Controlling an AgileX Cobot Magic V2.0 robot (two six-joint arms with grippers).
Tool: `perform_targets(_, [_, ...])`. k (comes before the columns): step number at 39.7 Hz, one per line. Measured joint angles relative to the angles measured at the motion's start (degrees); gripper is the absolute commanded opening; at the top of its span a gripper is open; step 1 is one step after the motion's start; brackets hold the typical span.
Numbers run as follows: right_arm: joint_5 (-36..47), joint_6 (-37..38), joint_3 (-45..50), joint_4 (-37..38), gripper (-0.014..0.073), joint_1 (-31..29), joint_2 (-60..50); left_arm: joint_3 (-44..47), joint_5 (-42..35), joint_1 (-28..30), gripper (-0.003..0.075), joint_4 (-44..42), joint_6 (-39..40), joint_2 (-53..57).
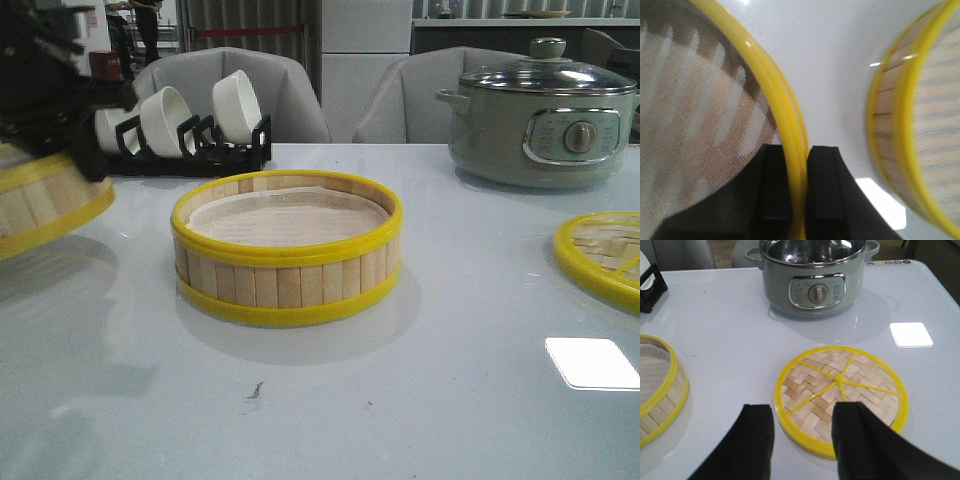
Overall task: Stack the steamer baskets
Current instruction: 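Lift the basket and carry it over the middle basket, then lower the basket onto the middle basket and open the left gripper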
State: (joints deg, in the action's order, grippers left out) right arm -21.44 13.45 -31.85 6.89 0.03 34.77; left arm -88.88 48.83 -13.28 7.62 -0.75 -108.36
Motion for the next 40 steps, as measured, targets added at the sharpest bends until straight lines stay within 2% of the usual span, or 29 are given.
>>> perform_targets(10, [-0.04, 0.0, 0.0, -0.36, 0.0391, 0.0, 1.78, -10.85, 2.71, -12.11, 0.0087, 0.15, 0.0, 0.0])
perform_targets(21, [-0.26, 0.0, 0.0, -1.24, 0.0391, 0.0, 3.8, -14.73, 2.47, -24.82, 0.0087, 0.62, 0.0, -1.74])
perform_targets(27, [-0.26, 0.0, 0.0, -1.35, 0.0391, 0.0, 3.8, -14.87, 2.37, -27.87, 0.0087, 0.26, 0.0, -4.97])
perform_targets(40, [-0.26, 0.0, 0.0, -1.35, 0.0391, 0.0, 3.8, -14.87, 0.67, -28.67, 0.0086, -1.08, 0.0, -9.89])
